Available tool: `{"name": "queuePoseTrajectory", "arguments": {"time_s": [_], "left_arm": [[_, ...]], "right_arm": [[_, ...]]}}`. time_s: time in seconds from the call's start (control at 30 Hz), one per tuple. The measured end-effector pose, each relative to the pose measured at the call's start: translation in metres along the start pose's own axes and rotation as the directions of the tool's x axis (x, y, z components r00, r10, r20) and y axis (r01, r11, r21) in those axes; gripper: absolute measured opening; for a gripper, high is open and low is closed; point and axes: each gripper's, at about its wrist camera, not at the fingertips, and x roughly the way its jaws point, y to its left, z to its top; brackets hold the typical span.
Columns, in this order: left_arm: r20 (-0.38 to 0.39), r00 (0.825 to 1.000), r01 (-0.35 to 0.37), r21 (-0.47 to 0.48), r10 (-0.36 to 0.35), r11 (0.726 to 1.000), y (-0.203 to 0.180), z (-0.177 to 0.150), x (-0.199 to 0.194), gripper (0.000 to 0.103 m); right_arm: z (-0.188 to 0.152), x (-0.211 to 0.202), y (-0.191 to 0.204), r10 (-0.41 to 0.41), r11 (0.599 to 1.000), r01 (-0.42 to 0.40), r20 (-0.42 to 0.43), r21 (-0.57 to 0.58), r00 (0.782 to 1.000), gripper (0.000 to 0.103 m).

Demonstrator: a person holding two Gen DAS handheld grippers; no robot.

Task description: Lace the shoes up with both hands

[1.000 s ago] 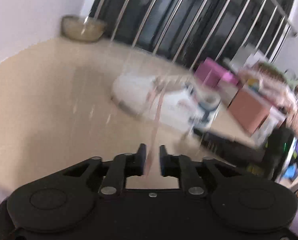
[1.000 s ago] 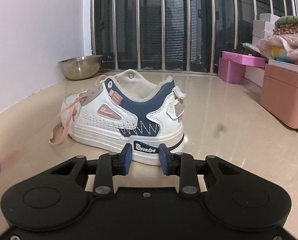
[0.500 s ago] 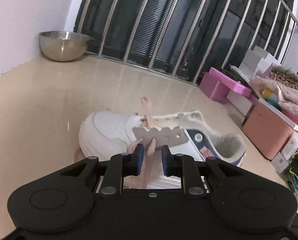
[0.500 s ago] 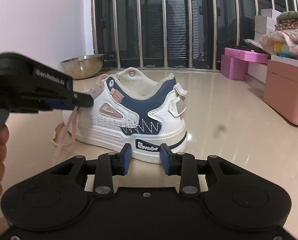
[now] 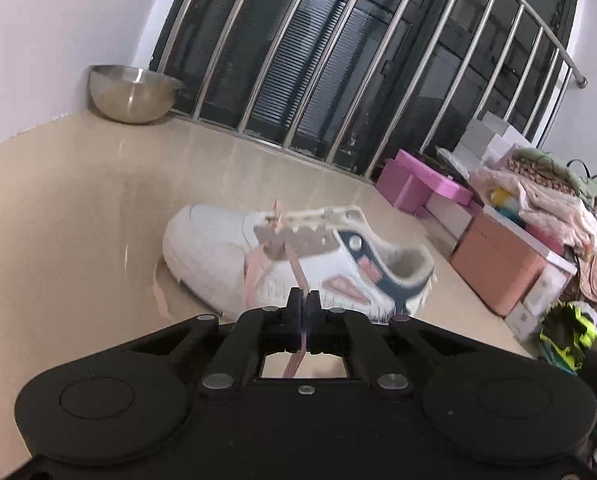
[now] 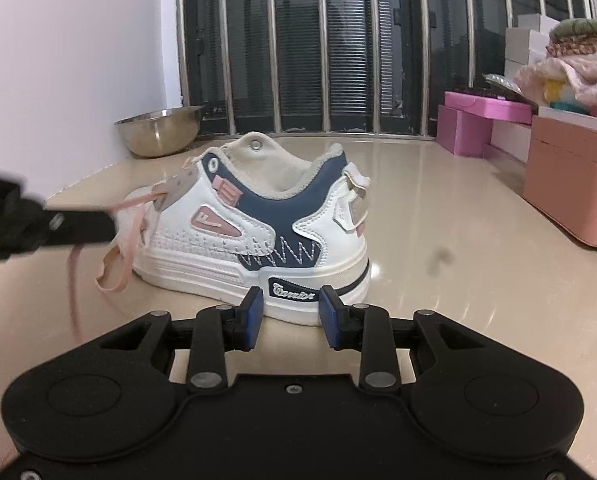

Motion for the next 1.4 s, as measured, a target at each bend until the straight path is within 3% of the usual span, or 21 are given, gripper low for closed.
{"name": "queuePoseTrajectory", "arguments": {"time_s": [0.43, 0.57, 0.7, 0.8, 0.97, 1.03, 1.07, 1.13, 1.17, 1.23, 1.3, 1.33, 1.4], "left_arm": [[-0.02, 0.999, 0.042, 0.027, -0.042, 0.999, -0.005, -0.012, -0.021, 0.001], [-0.056, 0.997, 0.057, -0.026, -0.058, 0.998, 0.003, -0.017, -0.022, 0.005], [-0.051, 0.995, 0.076, -0.088, -0.081, 0.993, 0.019, -0.017, -0.028, 0.048], [-0.026, 1.0, 0.0, -0.084, -0.002, 0.996, 0.039, -0.008, -0.036, 0.051], [-0.085, 0.989, -0.133, -0.133, 0.122, 0.982, 0.084, 0.008, -0.034, 0.051], [-0.099, 0.985, -0.157, -0.128, 0.144, 0.979, 0.093, 0.011, -0.031, 0.051], [-0.099, 0.984, -0.157, -0.128, 0.145, 0.979, 0.095, 0.012, -0.03, 0.051], [-0.094, 0.986, -0.149, -0.133, 0.137, 0.98, 0.095, 0.014, -0.03, 0.051], [-0.091, 0.987, -0.145, -0.135, 0.134, 0.98, 0.095, 0.015, -0.029, 0.051], [-0.086, 0.988, -0.137, -0.14, 0.126, 0.981, 0.096, 0.016, -0.029, 0.051], [-0.083, 0.989, -0.13, -0.139, 0.12, 0.982, 0.097, 0.018, -0.028, 0.051], [-0.082, 0.99, -0.127, -0.134, 0.117, 0.983, 0.098, 0.019, -0.028, 0.051], [-0.081, 0.989, -0.129, -0.109, 0.121, 0.986, 0.1, 0.024, -0.026, 0.052]], "right_arm": [[-0.001, 0.004, -0.003, -0.013, 1.0, 0.013, -0.026, 0.026, 1.0, 0.034], [0.0, 0.004, -0.003, -0.012, 1.0, 0.013, -0.029, 0.023, 1.0, 0.034], [0.0, 0.004, -0.004, -0.013, 1.0, 0.013, -0.027, 0.022, 1.0, 0.034], [-0.001, 0.003, -0.004, -0.016, 1.0, 0.017, -0.02, 0.025, 1.0, 0.034], [0.007, -0.031, 0.002, -0.042, 0.995, 0.053, 0.128, -0.083, 0.991, 0.034], [0.02, -0.049, 0.019, 0.059, 0.953, 0.014, 0.231, -0.303, 0.971, 0.04], [0.028, -0.05, 0.029, 0.117, 0.897, -0.01, 0.215, -0.441, 0.97, 0.049], [0.042, -0.039, 0.039, 0.194, 0.801, -0.076, 0.137, -0.594, 0.971, 0.052], [0.049, -0.032, 0.038, 0.211, 0.784, -0.08, 0.143, -0.616, 0.967, 0.053], [0.059, -0.008, 0.034, 0.208, 0.786, -0.151, 0.026, -0.6, 0.978, 0.053], [0.068, 0.017, 0.03, 0.206, 0.788, -0.221, -0.092, -0.575, 0.974, 0.047], [0.069, 0.019, 0.024, 0.235, 0.8, -0.256, -0.109, -0.542, 0.966, 0.044], [0.069, 0.015, 0.015, 0.235, 0.863, -0.27, -0.135, -0.426, 0.963, 0.042]]}}
